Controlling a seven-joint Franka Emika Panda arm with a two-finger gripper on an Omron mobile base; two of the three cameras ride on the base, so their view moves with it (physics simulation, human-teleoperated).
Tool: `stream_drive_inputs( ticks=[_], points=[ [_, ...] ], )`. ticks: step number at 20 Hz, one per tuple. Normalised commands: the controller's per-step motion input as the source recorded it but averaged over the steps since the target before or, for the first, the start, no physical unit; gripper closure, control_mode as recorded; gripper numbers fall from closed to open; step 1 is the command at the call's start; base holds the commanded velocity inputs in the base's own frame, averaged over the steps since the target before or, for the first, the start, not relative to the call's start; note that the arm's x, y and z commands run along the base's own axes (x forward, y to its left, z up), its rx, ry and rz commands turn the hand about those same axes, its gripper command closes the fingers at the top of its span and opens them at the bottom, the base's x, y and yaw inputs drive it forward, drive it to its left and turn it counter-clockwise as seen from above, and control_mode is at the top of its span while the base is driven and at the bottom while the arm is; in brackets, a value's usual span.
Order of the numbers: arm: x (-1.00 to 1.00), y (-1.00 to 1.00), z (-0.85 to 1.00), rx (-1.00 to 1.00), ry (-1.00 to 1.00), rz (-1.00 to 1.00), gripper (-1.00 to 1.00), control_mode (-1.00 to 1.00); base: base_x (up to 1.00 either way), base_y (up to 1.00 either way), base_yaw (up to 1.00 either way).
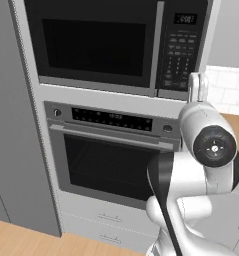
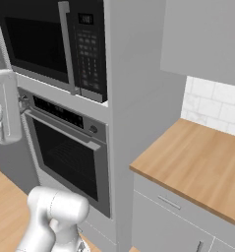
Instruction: Open the microwave, place the bowl with waffle inside the microwave, then close the microwave door and turn it on.
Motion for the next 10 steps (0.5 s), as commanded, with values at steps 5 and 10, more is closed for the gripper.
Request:
stream_drive_inputs(
  ticks=[5,10],
  points=[
    [0.22,-0.13,0.00,0.04,-0.06,0.00,1.00,-1.00,0.00,0.00,0.00],
    [0.34,-0.06,0.00,0.02,-0.02,0.00,1.00,-1.00,0.00,0.00,0.00]
  ],
)
